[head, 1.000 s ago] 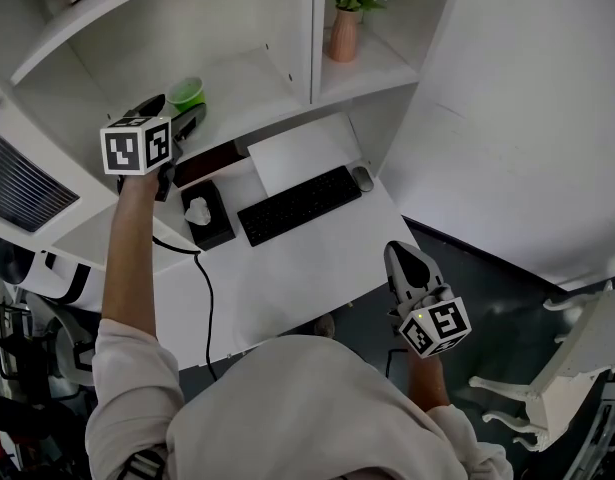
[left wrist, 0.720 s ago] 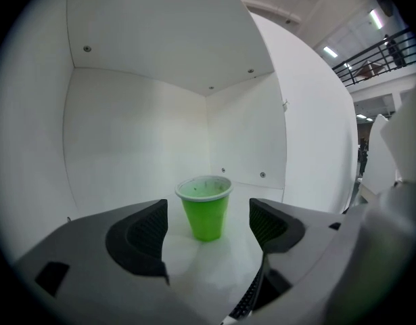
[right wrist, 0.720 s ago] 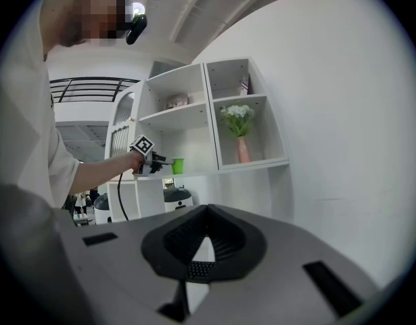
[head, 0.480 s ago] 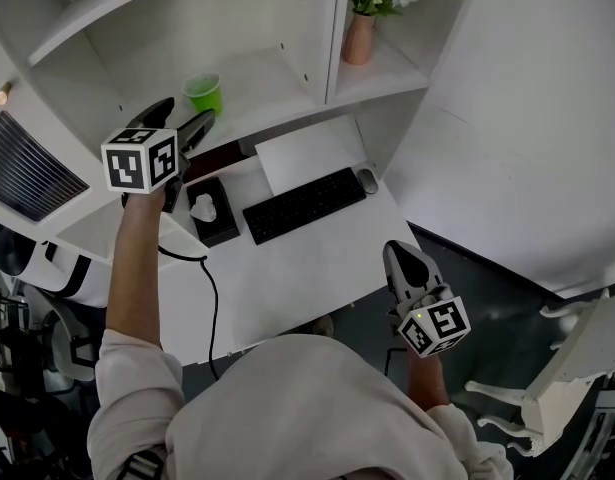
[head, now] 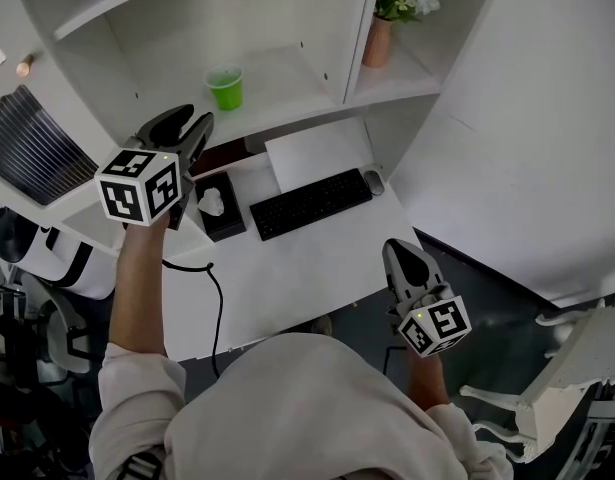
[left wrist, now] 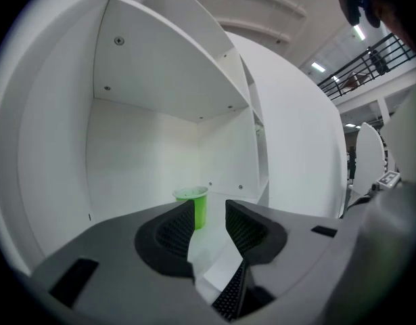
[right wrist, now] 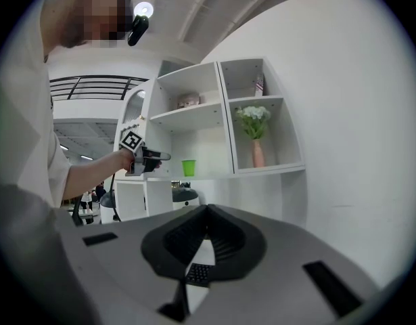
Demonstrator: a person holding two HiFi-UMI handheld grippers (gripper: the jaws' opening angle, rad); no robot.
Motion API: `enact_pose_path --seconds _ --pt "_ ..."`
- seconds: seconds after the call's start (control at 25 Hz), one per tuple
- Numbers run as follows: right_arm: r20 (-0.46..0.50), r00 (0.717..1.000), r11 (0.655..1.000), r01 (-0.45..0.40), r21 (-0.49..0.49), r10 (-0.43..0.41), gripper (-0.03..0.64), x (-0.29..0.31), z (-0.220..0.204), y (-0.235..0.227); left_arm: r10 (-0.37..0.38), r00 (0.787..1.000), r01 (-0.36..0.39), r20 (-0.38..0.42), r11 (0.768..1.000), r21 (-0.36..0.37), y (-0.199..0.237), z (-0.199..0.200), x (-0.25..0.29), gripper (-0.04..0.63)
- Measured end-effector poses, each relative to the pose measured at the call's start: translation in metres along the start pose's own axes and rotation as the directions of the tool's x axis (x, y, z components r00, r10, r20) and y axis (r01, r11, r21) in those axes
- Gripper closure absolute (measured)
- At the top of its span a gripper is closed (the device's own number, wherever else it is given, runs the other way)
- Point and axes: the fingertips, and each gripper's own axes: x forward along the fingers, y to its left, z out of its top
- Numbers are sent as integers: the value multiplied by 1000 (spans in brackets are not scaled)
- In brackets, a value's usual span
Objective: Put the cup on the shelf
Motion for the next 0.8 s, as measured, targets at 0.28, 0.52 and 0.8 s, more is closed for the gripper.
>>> enact_pose_path --seconds 0.28,0.52,0.8 --pt "0 1000 1000 -15 -15 15 612 3 5 21 -26 999 26 44 1000 -1 -11 -1 -35 500" --pt "1 1000 999 -21 -27 21 612 3 6 38 -34 996 35 78 999 -8 -16 -8 -67 537" --pt "7 999 998 -48 -42 48 612 6 10 62 -29 993 31 115 999 -15 -19 -24 -103 566"
